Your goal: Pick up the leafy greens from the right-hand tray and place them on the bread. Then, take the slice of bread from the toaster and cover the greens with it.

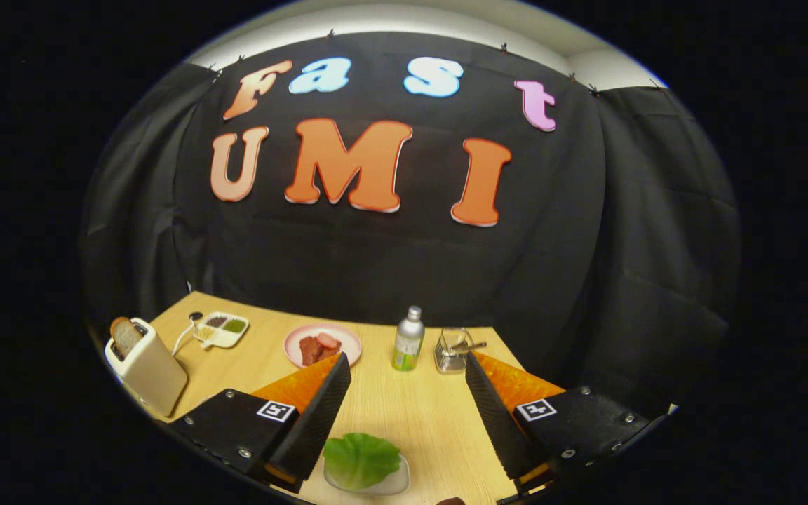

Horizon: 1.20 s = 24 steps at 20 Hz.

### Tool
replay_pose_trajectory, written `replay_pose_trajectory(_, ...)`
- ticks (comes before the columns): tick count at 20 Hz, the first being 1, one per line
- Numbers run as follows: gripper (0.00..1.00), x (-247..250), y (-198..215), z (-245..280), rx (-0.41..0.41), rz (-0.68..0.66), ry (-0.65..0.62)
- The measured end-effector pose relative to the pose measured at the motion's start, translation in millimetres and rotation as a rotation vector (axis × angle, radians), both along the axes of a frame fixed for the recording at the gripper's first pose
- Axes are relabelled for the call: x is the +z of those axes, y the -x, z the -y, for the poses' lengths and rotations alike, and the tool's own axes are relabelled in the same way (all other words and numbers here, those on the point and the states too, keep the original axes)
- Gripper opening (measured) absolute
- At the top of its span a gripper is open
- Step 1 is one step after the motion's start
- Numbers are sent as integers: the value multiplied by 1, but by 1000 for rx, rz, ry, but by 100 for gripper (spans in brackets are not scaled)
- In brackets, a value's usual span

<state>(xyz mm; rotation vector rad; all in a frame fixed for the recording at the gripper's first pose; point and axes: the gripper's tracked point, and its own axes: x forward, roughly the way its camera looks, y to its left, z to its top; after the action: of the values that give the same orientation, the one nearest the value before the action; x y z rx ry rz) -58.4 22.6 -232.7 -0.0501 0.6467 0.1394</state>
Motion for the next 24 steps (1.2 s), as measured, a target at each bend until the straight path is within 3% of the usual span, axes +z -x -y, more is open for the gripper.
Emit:
replay_pose_trajectory(10,96,-118,63,-37,145,-338,2)
replay_pose_trajectory(16,92,-178,96,-46,172,-512,24)
replay_pose_trajectory(24,89,-233,128,-58,101,-778,-18)
